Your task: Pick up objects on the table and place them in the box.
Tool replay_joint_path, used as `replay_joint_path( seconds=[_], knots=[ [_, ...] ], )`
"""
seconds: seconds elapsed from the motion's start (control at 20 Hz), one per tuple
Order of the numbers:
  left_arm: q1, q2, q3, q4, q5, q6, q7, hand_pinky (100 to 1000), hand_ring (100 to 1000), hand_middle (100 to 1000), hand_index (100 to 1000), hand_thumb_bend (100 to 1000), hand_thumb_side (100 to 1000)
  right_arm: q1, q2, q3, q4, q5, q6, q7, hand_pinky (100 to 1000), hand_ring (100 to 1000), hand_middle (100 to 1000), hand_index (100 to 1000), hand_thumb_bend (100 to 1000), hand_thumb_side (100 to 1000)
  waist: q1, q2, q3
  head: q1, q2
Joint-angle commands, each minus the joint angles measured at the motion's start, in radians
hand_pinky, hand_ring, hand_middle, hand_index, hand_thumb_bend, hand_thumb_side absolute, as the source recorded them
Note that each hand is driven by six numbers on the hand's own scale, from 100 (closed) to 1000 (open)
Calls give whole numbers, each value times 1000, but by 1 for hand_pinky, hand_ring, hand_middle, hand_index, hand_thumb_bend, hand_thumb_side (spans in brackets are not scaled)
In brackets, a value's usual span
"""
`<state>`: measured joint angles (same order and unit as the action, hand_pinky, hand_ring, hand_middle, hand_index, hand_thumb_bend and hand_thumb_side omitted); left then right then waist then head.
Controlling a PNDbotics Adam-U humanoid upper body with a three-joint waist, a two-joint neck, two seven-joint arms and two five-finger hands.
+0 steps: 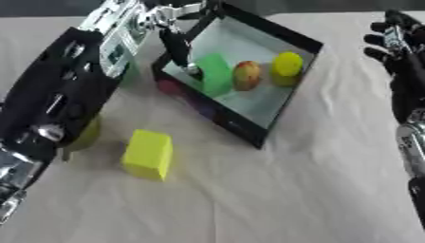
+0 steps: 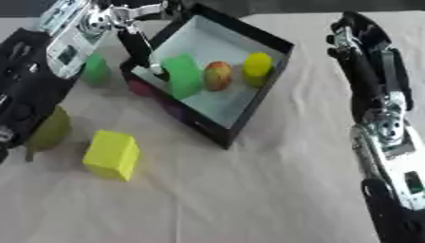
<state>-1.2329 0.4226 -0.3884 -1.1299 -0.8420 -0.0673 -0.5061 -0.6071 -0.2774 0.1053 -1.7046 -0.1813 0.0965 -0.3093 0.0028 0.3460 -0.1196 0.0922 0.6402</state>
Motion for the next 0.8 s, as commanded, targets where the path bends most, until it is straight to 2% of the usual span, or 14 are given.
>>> replay_joint_path(
  seconds=[0.05,0.2,0.25,0.4,0.55,0.7,0.8],
  knots=[
    [-20,11,20,-38,31,8,10,735,823,821,874,755,198,-10,-17,-2,-24,-2,0,3,800,774,723,836,100,529,-3,-22,3,3,4],
    [-20,40,10,-94,65,13,1,721,811,796,861,725,166,-5,-22,-2,-23,0,1,2,800,775,723,836,100,529,-2,-24,10,1,10],
    [-18,64,6,-127,90,14,-6,705,784,756,836,708,165,-2,-26,-3,-22,2,1,1,800,775,723,836,100,529,0,-26,14,-2,14],
    [2,165,4,-233,206,50,-66,689,774,739,803,638,204,6,-38,-7,-21,5,1,-3,800,775,723,836,100,528,7,-31,26,-12,25],
    [48,312,-7,-377,379,133,-137,702,783,747,811,603,266,18,-55,-13,-18,9,0,-9,800,775,723,836,100,529,19,-35,40,-34,28],
    [123,467,-12,-597,551,245,-182,710,792,753,825,579,322,25,-69,-14,-17,12,0,-11,800,775,723,836,100,527,25,-36,48,-49,33],
    [187,562,-1,-752,641,328,-194,735,806,760,832,596,352,26,-74,-15,-17,14,0,-12,801,775,723,836,100,526,28,-36,50,-54,34]
  ],
)
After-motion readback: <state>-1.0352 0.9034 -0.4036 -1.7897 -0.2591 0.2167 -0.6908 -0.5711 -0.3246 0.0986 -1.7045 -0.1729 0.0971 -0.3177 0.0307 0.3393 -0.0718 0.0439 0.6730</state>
